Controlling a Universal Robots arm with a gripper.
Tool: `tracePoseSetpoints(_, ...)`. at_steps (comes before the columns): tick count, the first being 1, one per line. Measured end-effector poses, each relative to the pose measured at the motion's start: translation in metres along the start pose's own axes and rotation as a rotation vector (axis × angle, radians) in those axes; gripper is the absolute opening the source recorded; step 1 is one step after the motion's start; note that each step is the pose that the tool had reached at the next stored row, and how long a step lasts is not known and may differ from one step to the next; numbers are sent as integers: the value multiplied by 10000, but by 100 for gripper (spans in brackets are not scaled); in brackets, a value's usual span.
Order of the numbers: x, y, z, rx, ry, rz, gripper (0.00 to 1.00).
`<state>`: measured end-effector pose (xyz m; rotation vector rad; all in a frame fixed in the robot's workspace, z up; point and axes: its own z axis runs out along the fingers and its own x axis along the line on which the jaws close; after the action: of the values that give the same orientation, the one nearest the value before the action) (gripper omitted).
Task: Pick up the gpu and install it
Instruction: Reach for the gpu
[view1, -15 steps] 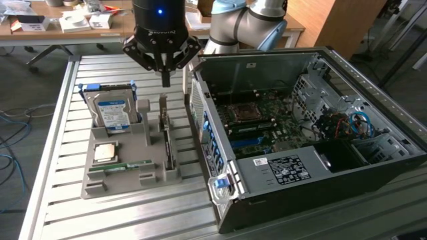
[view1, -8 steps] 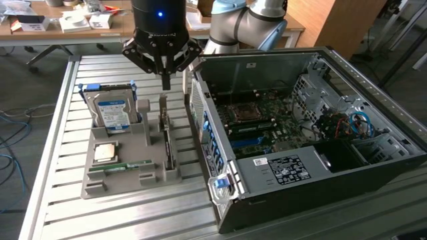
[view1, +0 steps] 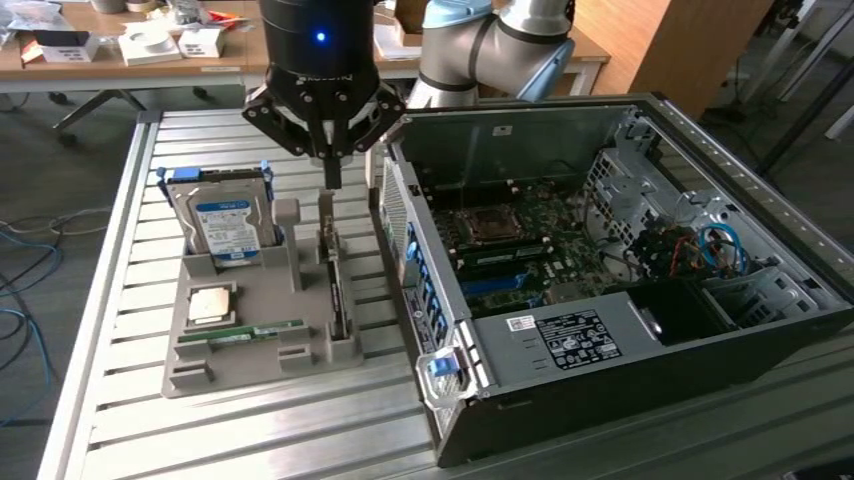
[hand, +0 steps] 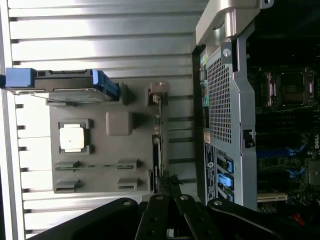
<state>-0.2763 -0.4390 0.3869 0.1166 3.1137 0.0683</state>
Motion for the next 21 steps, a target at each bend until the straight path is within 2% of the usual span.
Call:
tracePoseSetpoints(12, 9, -170, -7, 0, 0, 0, 11)
tracePoseSetpoints(21, 36, -208, -6, 0, 0, 0, 11)
